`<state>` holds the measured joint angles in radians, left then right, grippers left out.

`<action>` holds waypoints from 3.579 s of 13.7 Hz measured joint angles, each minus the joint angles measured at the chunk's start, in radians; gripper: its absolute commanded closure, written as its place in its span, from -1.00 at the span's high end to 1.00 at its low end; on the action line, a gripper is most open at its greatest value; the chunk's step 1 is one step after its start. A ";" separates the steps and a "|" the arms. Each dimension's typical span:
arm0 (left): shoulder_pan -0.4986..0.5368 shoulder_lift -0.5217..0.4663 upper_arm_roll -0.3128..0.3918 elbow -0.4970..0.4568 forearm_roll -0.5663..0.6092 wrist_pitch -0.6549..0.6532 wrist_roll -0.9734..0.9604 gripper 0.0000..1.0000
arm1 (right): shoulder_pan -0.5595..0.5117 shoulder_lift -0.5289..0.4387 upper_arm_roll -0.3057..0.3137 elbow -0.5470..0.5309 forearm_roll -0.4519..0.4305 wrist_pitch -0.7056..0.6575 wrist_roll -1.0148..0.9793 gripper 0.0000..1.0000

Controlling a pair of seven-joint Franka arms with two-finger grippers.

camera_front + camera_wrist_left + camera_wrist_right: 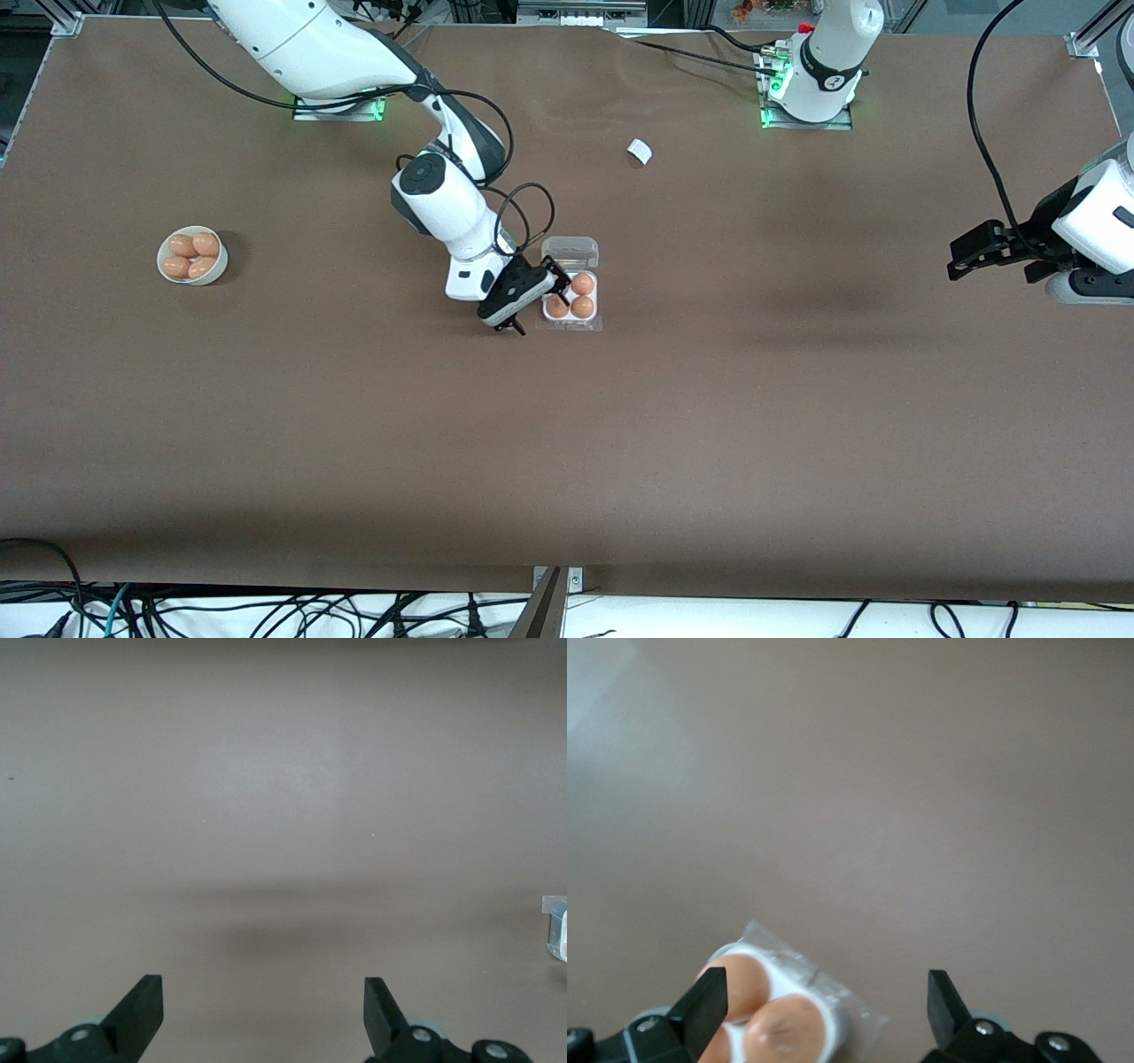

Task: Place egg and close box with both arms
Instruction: 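Withdraw the right gripper toward the bowl while the left gripper moves out, then move the left gripper to the carton lid hinge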

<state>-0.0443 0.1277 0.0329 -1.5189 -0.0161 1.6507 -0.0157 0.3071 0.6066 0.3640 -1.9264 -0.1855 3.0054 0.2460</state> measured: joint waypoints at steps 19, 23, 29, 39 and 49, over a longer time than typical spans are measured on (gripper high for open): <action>0.005 0.059 0.003 -0.001 0.000 -0.113 0.000 -0.83 | -0.216 -0.472 -0.347 0.081 0.049 -1.104 -0.035 1.00; 0.000 0.116 -0.009 -0.003 -0.006 -0.229 0.001 -1.00 | -0.246 -0.503 -0.380 0.281 0.081 -1.374 -0.118 1.00; -0.022 0.247 -0.016 -0.009 -0.183 -0.327 0.001 -1.00 | -0.281 -0.614 -0.399 0.351 0.097 -1.495 -0.155 1.00; -0.080 0.411 -0.102 -0.092 -0.443 -0.338 -0.003 -1.00 | -0.304 -0.612 -0.399 0.351 0.188 -1.476 -0.154 1.00; -0.180 0.472 -0.108 -0.169 -0.749 -0.127 0.011 -1.00 | -0.295 -0.581 -0.395 0.351 0.188 -1.419 -0.154 1.00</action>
<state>-0.2241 0.5998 -0.0754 -1.6874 -0.7649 1.5235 -0.0048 0.0125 0.0257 -0.0311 -1.5757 0.0022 1.5859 0.0921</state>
